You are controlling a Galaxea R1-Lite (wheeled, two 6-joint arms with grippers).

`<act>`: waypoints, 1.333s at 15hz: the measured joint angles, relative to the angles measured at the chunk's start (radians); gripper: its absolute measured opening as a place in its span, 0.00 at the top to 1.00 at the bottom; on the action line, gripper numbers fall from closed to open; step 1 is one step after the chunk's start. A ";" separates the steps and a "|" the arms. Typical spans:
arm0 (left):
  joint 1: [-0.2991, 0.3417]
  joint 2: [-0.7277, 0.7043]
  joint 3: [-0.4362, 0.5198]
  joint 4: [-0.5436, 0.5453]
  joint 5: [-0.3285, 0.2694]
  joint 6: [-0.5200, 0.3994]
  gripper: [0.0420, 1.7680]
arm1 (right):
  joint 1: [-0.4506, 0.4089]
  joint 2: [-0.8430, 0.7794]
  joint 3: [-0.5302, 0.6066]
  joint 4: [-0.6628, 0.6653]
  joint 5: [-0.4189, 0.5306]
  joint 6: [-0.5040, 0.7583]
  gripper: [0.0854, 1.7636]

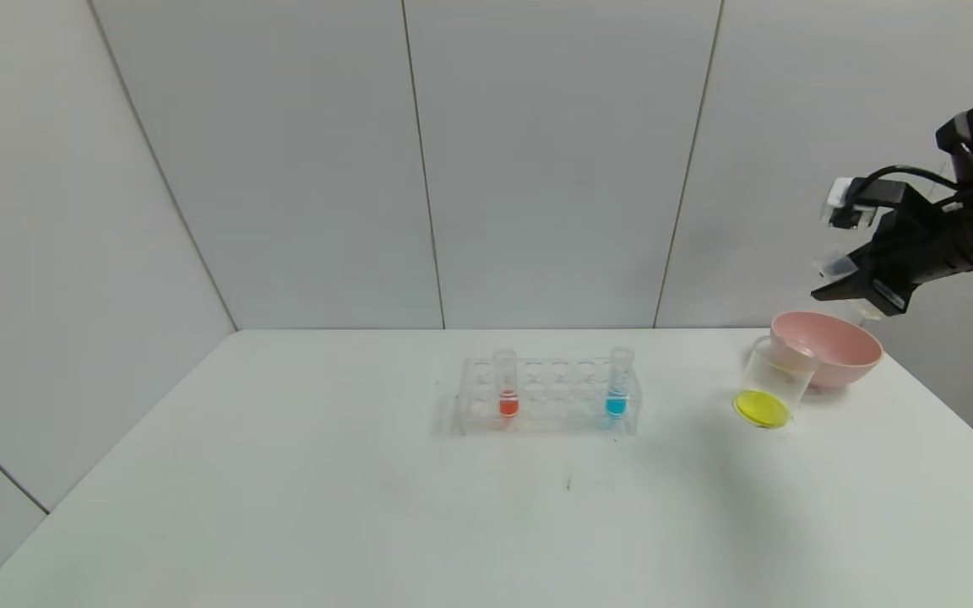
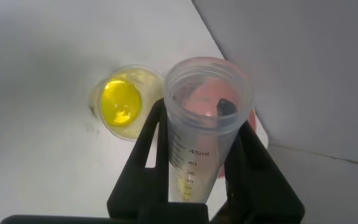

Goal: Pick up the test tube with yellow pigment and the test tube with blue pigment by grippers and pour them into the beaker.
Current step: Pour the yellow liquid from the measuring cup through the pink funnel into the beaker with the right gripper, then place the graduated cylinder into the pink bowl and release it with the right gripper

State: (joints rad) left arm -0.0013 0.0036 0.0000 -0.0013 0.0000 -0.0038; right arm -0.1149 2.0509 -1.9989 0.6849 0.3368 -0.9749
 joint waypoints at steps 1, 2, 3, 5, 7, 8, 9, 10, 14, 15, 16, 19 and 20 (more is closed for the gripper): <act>0.000 0.000 0.000 0.000 0.000 0.000 0.00 | -0.001 -0.002 0.001 -0.007 0.044 0.068 0.71; 0.000 0.000 0.000 0.000 0.000 0.000 0.00 | -0.003 -0.005 0.006 -0.020 0.083 0.145 0.71; 0.000 0.000 0.000 0.000 0.000 0.000 0.00 | -0.003 -0.013 0.017 -0.049 0.115 0.224 0.71; 0.000 0.000 0.000 0.000 0.000 0.000 0.00 | -0.007 -0.042 0.079 -0.145 0.168 0.373 0.71; 0.000 0.000 0.000 0.000 0.000 0.000 0.00 | -0.016 -0.088 0.184 -0.280 0.200 0.523 0.71; 0.000 0.000 0.000 0.000 0.000 0.000 0.00 | -0.022 -0.110 0.246 -0.365 0.208 0.591 0.71; 0.000 0.000 0.000 0.000 0.000 0.000 0.00 | -0.035 -0.134 0.314 -0.470 0.217 0.649 0.71; 0.000 0.000 0.000 0.000 0.000 0.000 0.00 | -0.053 -0.157 0.392 -0.590 0.226 0.695 0.71; 0.000 0.000 0.000 0.000 0.000 0.000 0.00 | -0.139 -0.225 0.741 -1.054 0.241 0.804 0.71; 0.000 0.000 0.000 0.000 0.000 0.000 0.00 | -0.163 -0.236 0.826 -1.187 0.246 0.857 0.71; 0.000 0.000 0.000 0.000 0.000 0.000 0.00 | -0.187 -0.242 0.892 -1.285 0.251 0.913 0.71; 0.000 0.000 0.000 0.000 0.000 0.000 0.00 | -0.254 -0.218 0.985 -1.396 0.257 0.968 0.71; 0.000 0.000 0.000 0.000 0.000 0.000 0.00 | -0.266 -0.200 0.987 -1.408 0.256 0.969 0.71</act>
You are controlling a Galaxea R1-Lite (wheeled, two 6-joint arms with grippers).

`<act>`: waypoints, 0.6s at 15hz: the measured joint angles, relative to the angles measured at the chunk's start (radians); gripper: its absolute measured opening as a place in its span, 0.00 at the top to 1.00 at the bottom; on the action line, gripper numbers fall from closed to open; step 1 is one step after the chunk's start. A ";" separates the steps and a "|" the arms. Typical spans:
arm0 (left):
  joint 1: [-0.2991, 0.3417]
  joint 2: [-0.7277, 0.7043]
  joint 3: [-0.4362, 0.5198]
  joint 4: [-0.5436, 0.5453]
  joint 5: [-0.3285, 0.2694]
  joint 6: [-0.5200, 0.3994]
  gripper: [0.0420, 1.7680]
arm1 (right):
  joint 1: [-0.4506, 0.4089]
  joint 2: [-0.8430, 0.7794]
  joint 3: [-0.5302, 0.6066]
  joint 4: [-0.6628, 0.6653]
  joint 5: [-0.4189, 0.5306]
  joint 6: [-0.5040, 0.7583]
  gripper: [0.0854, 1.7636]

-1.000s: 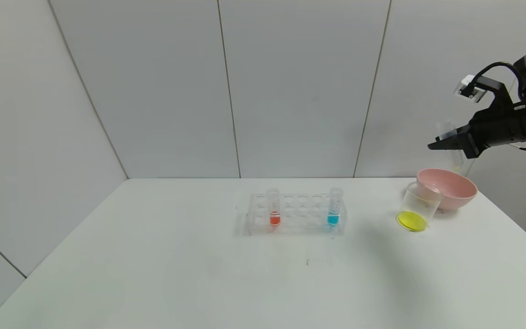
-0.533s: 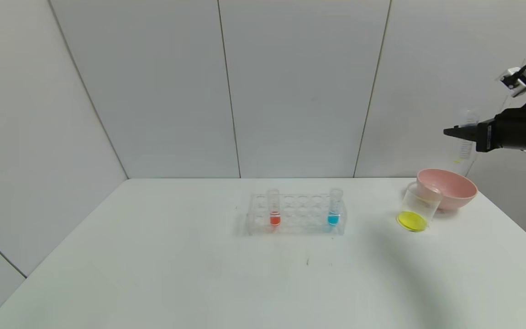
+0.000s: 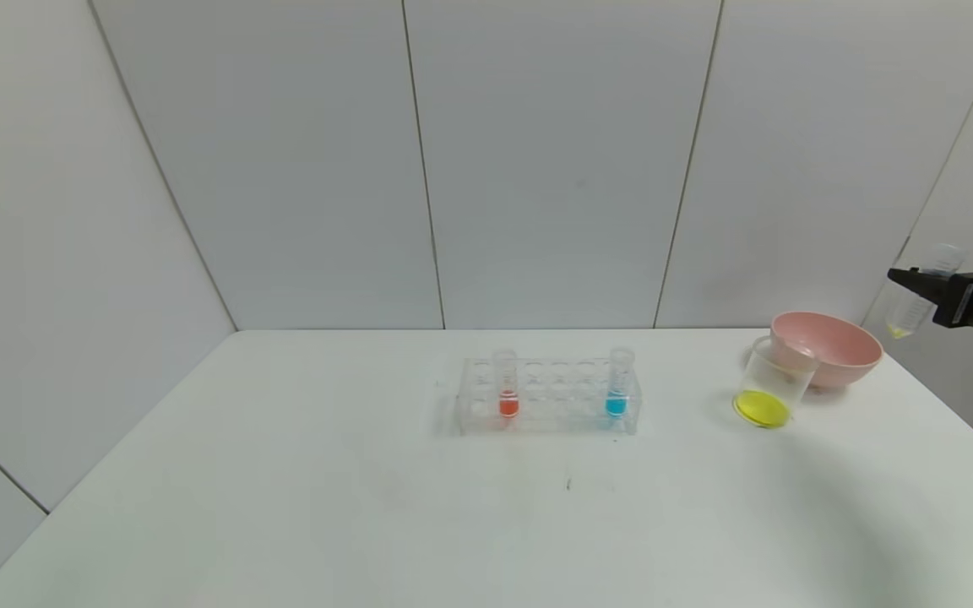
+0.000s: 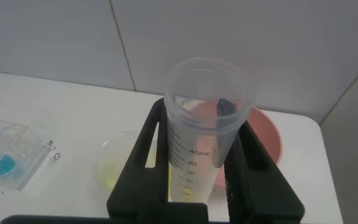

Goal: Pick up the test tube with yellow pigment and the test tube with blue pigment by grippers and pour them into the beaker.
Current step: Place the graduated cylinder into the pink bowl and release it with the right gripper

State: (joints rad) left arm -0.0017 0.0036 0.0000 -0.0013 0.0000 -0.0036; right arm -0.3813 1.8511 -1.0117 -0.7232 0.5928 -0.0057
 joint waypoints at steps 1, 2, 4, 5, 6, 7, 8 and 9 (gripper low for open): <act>0.000 0.000 0.000 0.000 0.000 0.000 0.00 | -0.007 0.023 -0.009 -0.006 -0.003 0.001 0.71; 0.000 0.000 0.000 0.000 0.000 0.000 0.00 | -0.011 0.047 -0.026 -0.008 -0.007 0.001 0.71; 0.000 0.000 0.000 0.000 0.000 0.000 0.00 | -0.013 0.105 -0.083 -0.009 -0.015 0.002 0.71; 0.000 0.000 0.000 0.000 0.000 -0.001 0.00 | -0.012 0.141 -0.125 -0.007 -0.021 0.001 0.71; 0.000 0.000 0.000 0.000 0.000 0.000 0.00 | -0.008 0.178 -0.169 -0.007 -0.032 0.003 0.71; 0.000 0.000 0.000 0.000 0.000 0.000 0.00 | -0.001 0.217 -0.218 -0.006 -0.045 0.007 0.71; 0.000 0.000 0.000 0.000 0.000 0.000 0.00 | 0.010 0.260 -0.274 -0.005 -0.065 0.017 0.71; 0.000 0.000 0.000 0.000 0.000 0.000 0.00 | 0.022 0.302 -0.327 -0.001 -0.080 0.028 0.71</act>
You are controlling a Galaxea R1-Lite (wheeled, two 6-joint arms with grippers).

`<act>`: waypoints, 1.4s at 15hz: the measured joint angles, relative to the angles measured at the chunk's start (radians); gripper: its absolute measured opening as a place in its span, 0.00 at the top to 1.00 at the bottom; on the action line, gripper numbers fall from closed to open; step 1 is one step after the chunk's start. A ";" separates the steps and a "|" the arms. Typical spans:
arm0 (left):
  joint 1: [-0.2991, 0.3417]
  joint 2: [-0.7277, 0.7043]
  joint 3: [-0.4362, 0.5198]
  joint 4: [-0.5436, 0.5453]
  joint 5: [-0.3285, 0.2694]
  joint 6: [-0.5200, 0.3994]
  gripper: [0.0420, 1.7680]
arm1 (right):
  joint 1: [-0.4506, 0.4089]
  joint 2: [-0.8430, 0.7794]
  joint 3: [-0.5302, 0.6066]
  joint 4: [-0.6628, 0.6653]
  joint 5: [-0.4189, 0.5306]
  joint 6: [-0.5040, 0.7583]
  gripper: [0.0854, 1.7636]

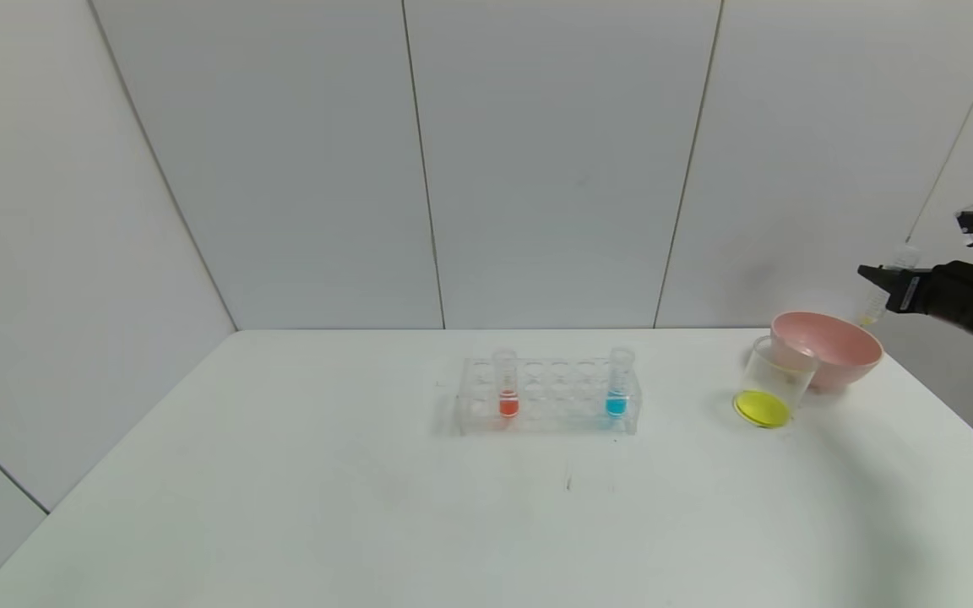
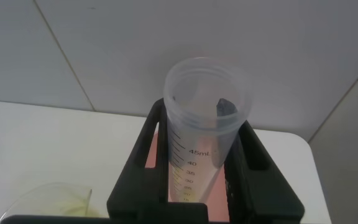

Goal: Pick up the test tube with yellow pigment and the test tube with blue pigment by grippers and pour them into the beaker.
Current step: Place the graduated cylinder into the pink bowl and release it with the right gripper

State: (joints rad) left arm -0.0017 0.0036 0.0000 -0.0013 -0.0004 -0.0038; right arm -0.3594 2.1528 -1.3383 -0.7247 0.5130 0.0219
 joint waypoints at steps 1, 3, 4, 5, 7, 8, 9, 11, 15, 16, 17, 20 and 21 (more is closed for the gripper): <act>0.000 0.000 0.000 0.000 0.000 0.000 0.00 | 0.014 0.045 -0.053 0.002 -0.010 0.007 0.71; 0.000 0.000 0.000 0.000 0.000 0.000 0.00 | 0.040 0.129 -0.150 0.004 -0.016 0.011 0.71; 0.000 0.000 0.000 0.000 0.000 0.000 0.00 | 0.054 0.174 -0.200 0.005 -0.019 0.012 0.71; 0.000 0.000 0.000 0.000 0.000 0.000 0.00 | 0.064 0.215 -0.243 0.006 -0.020 0.011 0.71; 0.000 0.000 0.000 0.000 0.000 0.000 0.00 | 0.080 0.285 -0.313 0.012 -0.021 0.012 0.71; 0.000 0.000 0.000 0.000 0.000 0.000 0.00 | 0.085 0.310 -0.333 0.026 -0.021 0.012 0.71; 0.000 0.000 0.000 0.000 0.000 0.000 0.00 | 0.087 0.327 -0.343 0.032 -0.022 0.011 0.71; 0.000 0.000 0.000 0.000 0.000 0.000 0.00 | 0.087 0.345 -0.349 0.033 -0.022 0.009 0.71; 0.000 0.000 0.000 0.000 0.000 0.000 0.00 | 0.086 0.355 -0.351 0.033 -0.021 0.006 0.48; 0.000 0.000 0.000 0.000 0.000 0.000 0.00 | 0.086 0.354 -0.351 0.032 -0.021 0.005 0.42; 0.000 0.000 0.000 0.000 0.000 0.000 0.00 | 0.086 0.351 -0.352 0.031 -0.021 0.003 0.37; 0.000 0.000 0.000 0.000 0.000 0.000 0.00 | 0.089 0.323 -0.344 0.022 -0.022 -0.006 0.26; 0.000 0.000 0.000 0.000 0.000 0.000 0.00 | 0.091 0.307 -0.334 0.020 -0.022 -0.006 0.24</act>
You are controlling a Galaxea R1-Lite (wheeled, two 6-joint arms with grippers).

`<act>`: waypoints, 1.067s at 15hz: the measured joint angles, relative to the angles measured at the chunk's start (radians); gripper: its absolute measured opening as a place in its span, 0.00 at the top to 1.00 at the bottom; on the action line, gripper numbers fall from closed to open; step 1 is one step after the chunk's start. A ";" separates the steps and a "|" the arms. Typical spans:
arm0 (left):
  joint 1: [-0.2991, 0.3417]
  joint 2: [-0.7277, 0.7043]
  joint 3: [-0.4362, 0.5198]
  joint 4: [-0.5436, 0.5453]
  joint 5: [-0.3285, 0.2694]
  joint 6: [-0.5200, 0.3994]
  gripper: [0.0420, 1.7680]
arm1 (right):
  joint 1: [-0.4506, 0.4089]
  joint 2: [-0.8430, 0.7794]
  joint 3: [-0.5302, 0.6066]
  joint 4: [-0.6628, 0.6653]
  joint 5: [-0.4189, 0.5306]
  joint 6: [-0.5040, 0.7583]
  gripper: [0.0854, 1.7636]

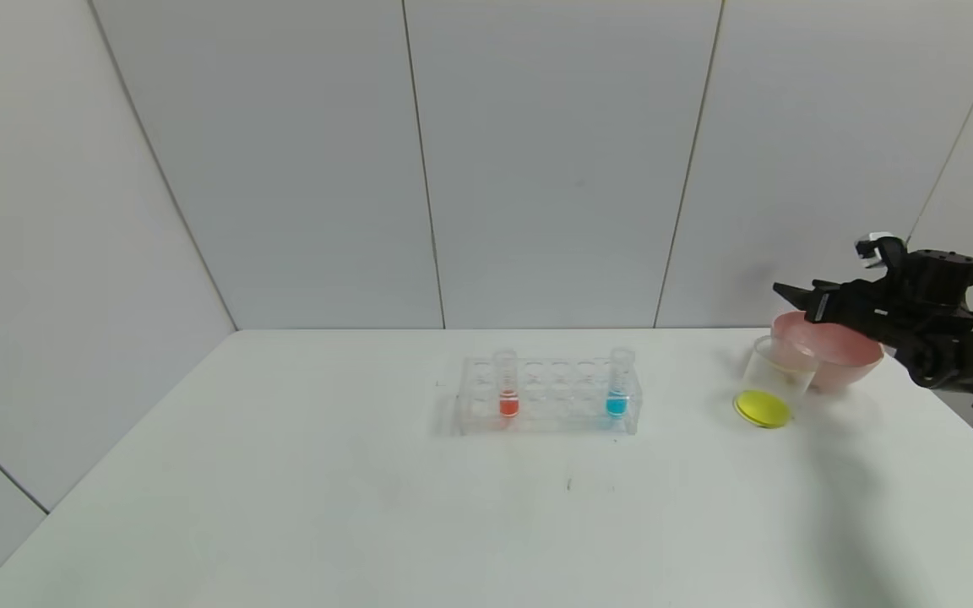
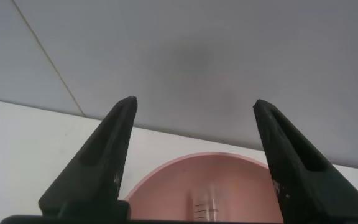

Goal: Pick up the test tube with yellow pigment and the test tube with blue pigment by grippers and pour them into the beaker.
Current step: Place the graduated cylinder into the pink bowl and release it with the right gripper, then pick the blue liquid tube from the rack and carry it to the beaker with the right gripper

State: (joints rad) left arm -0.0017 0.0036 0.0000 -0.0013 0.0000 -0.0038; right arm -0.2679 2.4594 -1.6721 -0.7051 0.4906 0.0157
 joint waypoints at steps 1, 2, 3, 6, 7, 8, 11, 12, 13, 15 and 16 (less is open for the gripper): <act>0.000 0.000 0.000 0.000 0.000 0.000 0.00 | 0.005 -0.024 0.023 -0.009 0.000 0.001 0.21; 0.000 0.000 0.000 0.000 0.000 0.000 0.00 | 0.012 -0.050 0.057 -0.027 0.001 0.003 0.19; 0.000 0.000 0.000 0.000 0.000 0.000 0.00 | 0.023 -0.079 0.101 -0.046 0.001 0.004 0.17; 0.000 0.000 0.000 0.000 0.000 0.000 0.00 | 0.084 -0.179 0.264 -0.100 -0.018 0.010 0.13; 0.000 0.000 0.000 0.000 0.000 0.000 0.00 | 0.118 -0.212 0.314 -0.127 -0.073 0.020 0.12; 0.000 0.000 0.000 0.000 0.000 0.000 0.00 | 0.163 -0.244 0.362 -0.169 -0.168 0.038 0.11; 0.000 0.000 0.000 0.000 0.000 0.000 0.00 | 0.275 -0.327 0.499 -0.256 -0.361 0.057 0.08; 0.000 0.000 0.000 0.000 0.000 0.000 0.00 | 0.303 -0.356 0.547 -0.263 -0.407 0.058 0.08; 0.000 0.000 0.000 0.000 0.000 0.000 0.00 | 0.334 -0.388 0.600 -0.267 -0.454 0.059 0.07; 0.000 0.000 0.000 0.000 0.000 0.000 0.00 | 0.391 -0.445 0.708 -0.285 -0.537 0.059 0.06; 0.000 0.000 0.000 0.000 0.000 0.000 0.00 | 0.418 -0.470 0.766 -0.311 -0.567 0.059 0.06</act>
State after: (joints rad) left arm -0.0017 0.0036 0.0000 -0.0013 0.0000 -0.0036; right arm 0.1500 1.9891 -0.9062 -1.0162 -0.0768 0.0745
